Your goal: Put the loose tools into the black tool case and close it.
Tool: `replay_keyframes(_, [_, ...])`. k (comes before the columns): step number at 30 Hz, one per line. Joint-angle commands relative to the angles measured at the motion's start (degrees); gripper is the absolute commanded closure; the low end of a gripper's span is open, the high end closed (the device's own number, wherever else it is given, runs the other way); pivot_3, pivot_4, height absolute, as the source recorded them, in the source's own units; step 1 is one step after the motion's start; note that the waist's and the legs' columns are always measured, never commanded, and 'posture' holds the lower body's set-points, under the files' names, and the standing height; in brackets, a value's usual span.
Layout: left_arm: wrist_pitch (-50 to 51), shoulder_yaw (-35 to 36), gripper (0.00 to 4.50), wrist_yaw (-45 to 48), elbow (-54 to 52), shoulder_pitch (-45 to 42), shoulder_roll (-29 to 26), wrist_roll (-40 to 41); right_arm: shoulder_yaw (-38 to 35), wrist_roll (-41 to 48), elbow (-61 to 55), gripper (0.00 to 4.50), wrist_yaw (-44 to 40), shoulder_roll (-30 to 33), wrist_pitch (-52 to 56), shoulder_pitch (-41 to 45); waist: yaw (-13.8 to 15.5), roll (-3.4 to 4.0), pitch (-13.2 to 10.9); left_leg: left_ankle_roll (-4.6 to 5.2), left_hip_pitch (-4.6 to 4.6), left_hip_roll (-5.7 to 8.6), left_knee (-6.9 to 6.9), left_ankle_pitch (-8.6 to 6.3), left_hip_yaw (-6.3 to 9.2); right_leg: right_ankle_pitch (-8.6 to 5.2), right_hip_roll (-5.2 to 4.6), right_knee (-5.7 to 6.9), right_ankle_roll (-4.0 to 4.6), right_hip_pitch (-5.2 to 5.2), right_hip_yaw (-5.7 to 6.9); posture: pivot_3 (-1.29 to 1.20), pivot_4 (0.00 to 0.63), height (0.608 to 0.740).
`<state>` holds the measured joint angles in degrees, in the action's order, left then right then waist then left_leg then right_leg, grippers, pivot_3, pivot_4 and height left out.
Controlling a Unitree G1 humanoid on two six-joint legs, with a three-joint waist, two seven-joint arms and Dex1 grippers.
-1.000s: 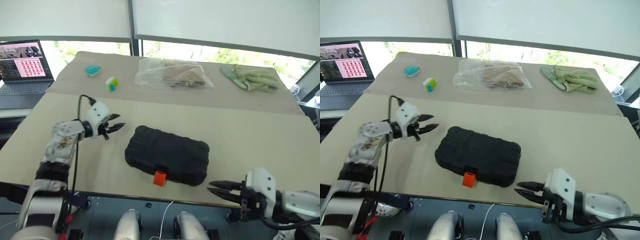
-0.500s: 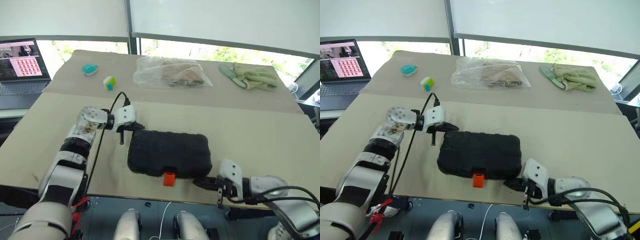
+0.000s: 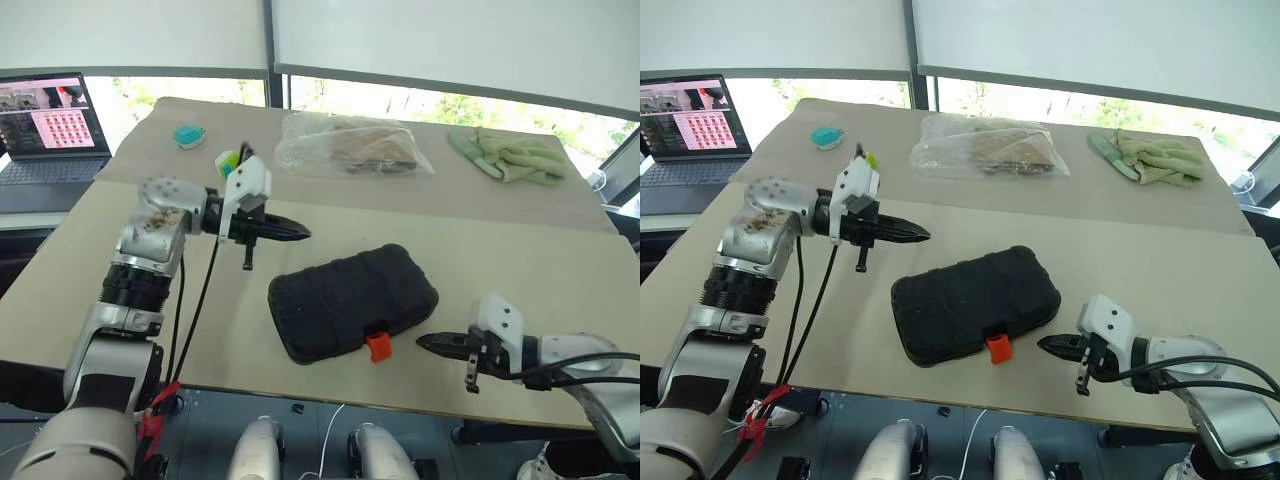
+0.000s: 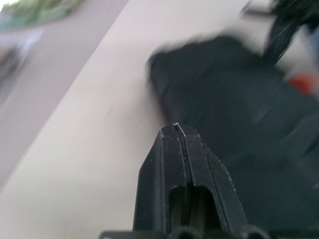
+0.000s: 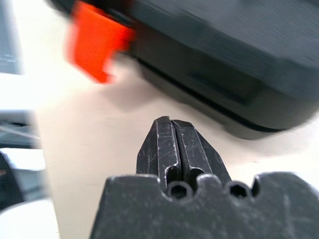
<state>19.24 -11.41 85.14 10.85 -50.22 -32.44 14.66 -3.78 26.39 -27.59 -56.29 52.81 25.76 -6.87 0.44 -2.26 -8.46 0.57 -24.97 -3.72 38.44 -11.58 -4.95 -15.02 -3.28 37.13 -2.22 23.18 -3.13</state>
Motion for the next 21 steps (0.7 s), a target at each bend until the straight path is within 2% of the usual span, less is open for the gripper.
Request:
replay_keyframes(1, [-5.44,-7.15,4.49,0.06,-2.13,4.30,1.06,-4.87,0.31,1.65,-4.06,4.50,-0.20,0.26,2.36,0.33,-0.29,0.11,0.04,0.00,0.09,0.00,-0.02,0.00,-0.01,0.00,0.02,0.02,0.01,-0.03,-0.04,0.00,0.150,0.740])
replay_keyframes(6, [-17.04,-13.55,4.49,-2.57,4.69,4.81,3.69,-12.58,5.37,-0.30,-6.71,4.50,1.95,-1.16,5.19,2.27,-0.19,0.03,0.01,-0.06,0.14,-0.05,0.03,0.05,0.06,0.04,0.12,0.06,0.13,-0.05,-0.06,0.00,0.150,0.740])
replay_keyframes(10, [-22.56,-15.13,4.49,-2.69,8.97,4.62,4.95,-14.52,9.84,-2.08,-6.99,4.50,5.03,-3.84,7.69,4.86,0.16,0.05,0.05,-0.05,0.16,-0.02,0.10,0.04,0.04,0.04,0.09,0.05,0.10,-0.11,-0.10,0.00,0.150,0.740])
replay_keyframes(15, [-23.38,-14.94,4.49,-2.37,10.34,4.26,5.65,-13.79,13.75,-5.58,-5.68,4.50,9.23,-7.10,9.13,7.19,0.24,0.06,0.07,-0.05,0.15,-0.03,0.16,0.04,0.04,0.05,0.09,0.05,0.09,-0.12,-0.09,0.00,0.150,0.740])
replay_keyframes(21, [-23.34,-14.72,4.49,-2.47,10.81,3.78,6.37,-13.59,15.21,-9.75,-3.01,4.50,13.15,-10.80,6.52,8.77,0.22,0.07,0.09,-0.05,0.15,-0.03,0.22,0.04,0.03,0.06,0.09,0.06,0.08,-0.13,-0.09,0.00,0.150,0.740])
